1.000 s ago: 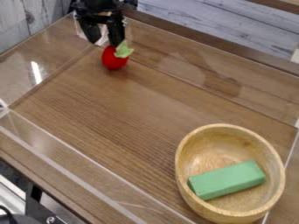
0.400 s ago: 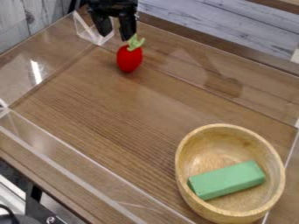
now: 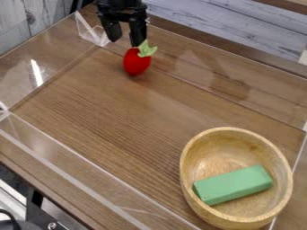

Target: Move the red object to the left side of the table

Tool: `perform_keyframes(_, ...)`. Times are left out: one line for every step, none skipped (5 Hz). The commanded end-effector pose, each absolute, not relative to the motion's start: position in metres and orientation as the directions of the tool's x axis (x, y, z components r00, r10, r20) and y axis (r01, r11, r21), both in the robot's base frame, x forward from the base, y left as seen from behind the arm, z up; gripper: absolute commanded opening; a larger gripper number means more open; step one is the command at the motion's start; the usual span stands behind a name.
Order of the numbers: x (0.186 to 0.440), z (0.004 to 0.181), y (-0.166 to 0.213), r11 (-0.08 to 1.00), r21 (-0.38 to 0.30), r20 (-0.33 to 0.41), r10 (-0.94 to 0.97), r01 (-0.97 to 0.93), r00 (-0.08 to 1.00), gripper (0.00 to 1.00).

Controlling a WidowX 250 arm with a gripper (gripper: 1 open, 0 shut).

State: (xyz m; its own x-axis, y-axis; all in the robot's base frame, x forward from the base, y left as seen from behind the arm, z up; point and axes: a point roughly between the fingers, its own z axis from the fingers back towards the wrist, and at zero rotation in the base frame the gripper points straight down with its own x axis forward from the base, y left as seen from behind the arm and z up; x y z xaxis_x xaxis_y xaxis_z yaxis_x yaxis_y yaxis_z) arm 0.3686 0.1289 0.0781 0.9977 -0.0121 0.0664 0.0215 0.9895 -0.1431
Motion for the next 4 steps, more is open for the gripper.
perform_keyframes(0.374,0.100,0.123,0.992,-0.120,0.109,-0.034,0.047,0.993,1.00)
perform_keyframes(0.374,0.102,0.116,0.991,-0.119,0.099,-0.051,0.063,0.994,1.00)
perform_keyframes(0.373,0.105,0.111,0.991,-0.113,0.093,-0.068,0.078,0.993,1.00)
perform_keyframes(0.372,0.107,0.108,0.990,-0.109,0.092,-0.079,0.089,0.993,1.00)
